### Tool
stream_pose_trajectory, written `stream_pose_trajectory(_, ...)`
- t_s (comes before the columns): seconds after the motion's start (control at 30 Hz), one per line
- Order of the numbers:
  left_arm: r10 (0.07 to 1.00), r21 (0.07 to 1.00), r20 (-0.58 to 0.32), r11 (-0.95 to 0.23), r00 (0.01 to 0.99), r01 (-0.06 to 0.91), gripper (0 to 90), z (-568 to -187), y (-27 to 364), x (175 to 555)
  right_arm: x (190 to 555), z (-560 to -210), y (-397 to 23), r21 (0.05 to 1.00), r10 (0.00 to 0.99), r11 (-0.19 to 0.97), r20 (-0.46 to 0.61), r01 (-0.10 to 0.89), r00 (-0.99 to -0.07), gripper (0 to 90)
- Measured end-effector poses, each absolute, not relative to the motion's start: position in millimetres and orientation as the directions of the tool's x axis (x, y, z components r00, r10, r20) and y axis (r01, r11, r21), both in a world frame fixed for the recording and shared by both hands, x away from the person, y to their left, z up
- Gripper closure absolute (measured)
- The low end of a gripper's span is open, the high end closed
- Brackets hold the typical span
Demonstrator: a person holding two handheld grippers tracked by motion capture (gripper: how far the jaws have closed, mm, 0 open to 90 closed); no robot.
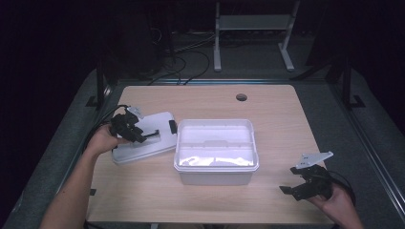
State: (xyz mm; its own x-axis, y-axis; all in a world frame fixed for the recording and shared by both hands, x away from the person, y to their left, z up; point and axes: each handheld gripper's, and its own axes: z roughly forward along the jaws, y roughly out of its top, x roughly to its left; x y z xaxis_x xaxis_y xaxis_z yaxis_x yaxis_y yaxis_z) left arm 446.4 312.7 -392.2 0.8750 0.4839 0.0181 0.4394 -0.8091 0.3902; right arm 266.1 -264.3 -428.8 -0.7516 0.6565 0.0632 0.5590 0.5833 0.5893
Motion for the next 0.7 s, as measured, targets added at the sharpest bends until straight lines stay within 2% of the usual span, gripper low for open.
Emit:
stream_pose_trajectory(0.23,0.501,0.344,0.008,-0.814,0.866,0.468,66.0,-401,313,452,266,-428,-264,0.6,0.657,0.571,0.076,0.56,-0.75,17.8)
stream_pose_trajectory(0.3,0.495,0.346,0.014,-0.818,0.869,0.461,72.1,-400,312,451,266,-428,-265,0.605,0.657,0.567,0.078,0.56,-0.75,17.8)
stream_pose_trajectory(0.47,0.492,0.338,0.043,-0.826,0.869,0.451,73.2,-397,311,451,266,-428,-266,0.604,0.657,0.568,0.076,0.559,-0.75,17.9)
stream_pose_trajectory(0.7,0.492,0.339,0.057,-0.828,0.869,0.447,82.0,-385,311,447,265,-428,-266,0.606,0.659,0.567,0.073,0.558,-0.748,17.9)
